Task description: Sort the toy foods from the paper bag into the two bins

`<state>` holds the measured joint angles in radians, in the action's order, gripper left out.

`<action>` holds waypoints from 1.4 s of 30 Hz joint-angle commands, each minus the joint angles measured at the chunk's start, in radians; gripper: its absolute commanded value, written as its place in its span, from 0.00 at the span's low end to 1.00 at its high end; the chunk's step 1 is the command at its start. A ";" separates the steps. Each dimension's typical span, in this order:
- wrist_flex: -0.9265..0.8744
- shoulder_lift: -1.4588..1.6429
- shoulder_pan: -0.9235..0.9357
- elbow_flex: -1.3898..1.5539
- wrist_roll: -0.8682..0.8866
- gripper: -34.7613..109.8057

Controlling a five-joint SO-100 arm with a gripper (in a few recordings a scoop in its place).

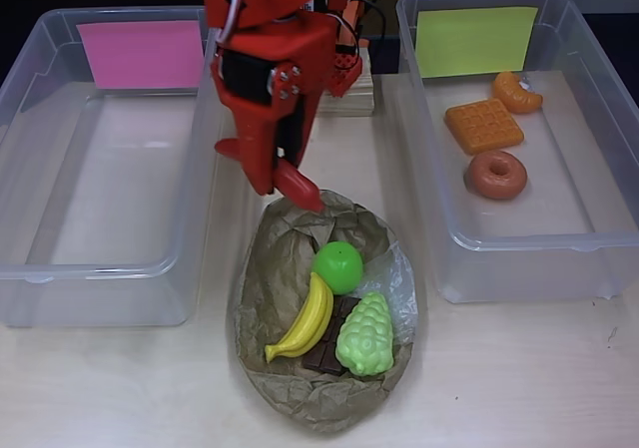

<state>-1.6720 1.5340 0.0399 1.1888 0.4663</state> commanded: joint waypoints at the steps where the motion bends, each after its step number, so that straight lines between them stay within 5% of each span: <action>1: 0.003 0.186 0.143 0.140 0.054 0.30; 11: 0.052 0.368 0.643 0.373 -0.003 0.29; 20: 0.138 0.169 0.925 0.333 -0.143 0.29; 34: 0.152 -0.156 0.950 0.258 -0.215 0.37; 42: 0.109 -0.031 0.870 0.270 -0.204 0.35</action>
<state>-1.5171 1.3944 0.9357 1.4711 0.2516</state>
